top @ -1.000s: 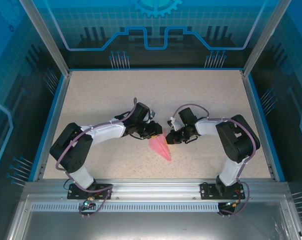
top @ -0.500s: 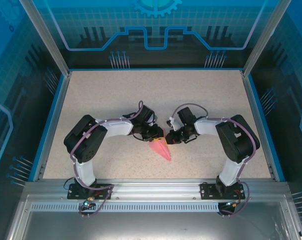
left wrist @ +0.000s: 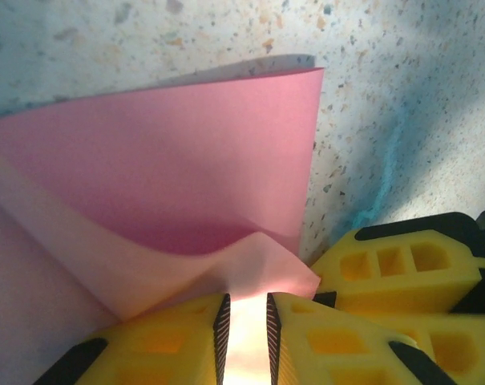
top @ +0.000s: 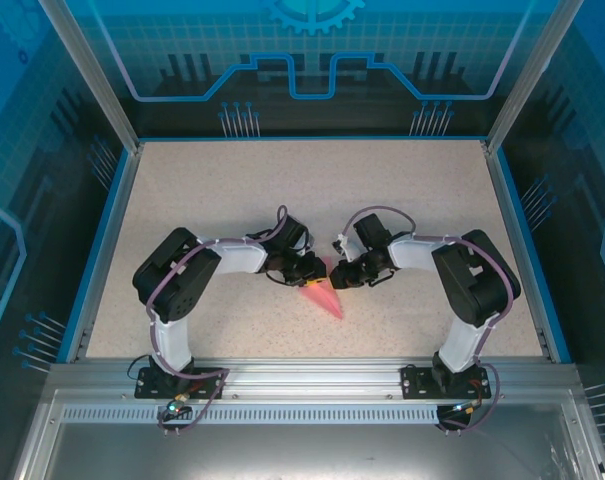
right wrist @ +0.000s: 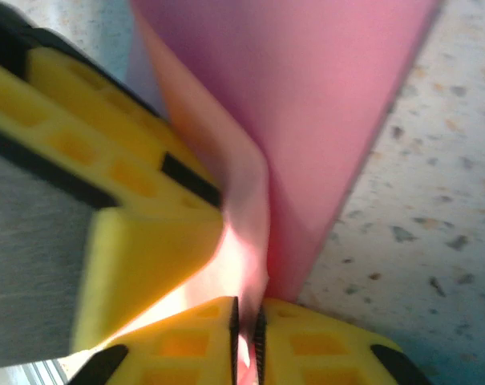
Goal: Fold a paper plane with a square sheet of paper (fold left side to right side)
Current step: Fourth fold the wing at the center of the table.
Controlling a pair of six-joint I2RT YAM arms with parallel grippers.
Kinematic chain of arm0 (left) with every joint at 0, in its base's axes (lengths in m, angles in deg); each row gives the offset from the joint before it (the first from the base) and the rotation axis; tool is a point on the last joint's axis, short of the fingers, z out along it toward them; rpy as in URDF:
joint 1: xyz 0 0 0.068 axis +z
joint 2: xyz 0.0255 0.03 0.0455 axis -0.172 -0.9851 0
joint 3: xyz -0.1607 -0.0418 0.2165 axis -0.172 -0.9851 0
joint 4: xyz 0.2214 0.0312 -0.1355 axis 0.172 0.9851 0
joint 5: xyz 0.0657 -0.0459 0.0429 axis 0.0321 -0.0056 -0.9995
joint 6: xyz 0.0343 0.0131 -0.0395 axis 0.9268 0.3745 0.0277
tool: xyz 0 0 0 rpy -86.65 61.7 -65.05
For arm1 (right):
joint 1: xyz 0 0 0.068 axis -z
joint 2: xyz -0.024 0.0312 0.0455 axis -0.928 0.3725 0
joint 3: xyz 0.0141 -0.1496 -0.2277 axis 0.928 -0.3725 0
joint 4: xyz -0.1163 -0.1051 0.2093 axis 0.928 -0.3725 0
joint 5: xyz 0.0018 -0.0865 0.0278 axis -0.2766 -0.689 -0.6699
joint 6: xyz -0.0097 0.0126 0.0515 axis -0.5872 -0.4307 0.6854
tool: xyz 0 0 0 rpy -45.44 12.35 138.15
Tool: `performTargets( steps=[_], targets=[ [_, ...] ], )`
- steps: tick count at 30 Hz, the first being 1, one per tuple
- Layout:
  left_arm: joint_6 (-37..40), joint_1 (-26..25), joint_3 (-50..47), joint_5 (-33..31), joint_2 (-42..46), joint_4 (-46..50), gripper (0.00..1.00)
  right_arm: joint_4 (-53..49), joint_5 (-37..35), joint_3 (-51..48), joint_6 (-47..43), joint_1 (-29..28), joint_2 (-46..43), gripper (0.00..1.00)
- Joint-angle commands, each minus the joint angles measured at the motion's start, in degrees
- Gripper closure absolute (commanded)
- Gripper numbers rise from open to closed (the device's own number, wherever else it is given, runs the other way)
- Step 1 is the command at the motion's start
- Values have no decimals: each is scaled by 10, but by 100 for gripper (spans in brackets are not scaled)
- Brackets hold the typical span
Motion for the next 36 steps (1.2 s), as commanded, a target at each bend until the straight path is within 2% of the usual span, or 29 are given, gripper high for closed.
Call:
performTargets(
  steps=[1, 4, 7, 12, 17, 24, 36],
  targets=[
    [7, -1, -32, -19, -19, 30, 77, -43, -33, 8, -1, 1, -39, 77],
    [6, 0, -35, -19, -18, 29, 77, -70, -41, 29, -3, 6, -76, 71],
    [6, -1, -36, -19, -16, 29, 77, -91, -37, 25, -5, 7, -106, 70],
    [7, -1, -38, -21, -12, 29, 77, -63, 79, -13, 24, -5, -133, 73],
    [6, -1, -39, -22, -11, 29, 77, -6, 161, -48, 71, -26, -105, 74],
    [5, 0, -41, -23, -7, 28, 77, -5, 159, -70, 67, -37, -63, 75],
    [6, -1, -41, -24, -8, 29, 77, -39, 110, -78, 46, -49, -42, 74]
  ],
)
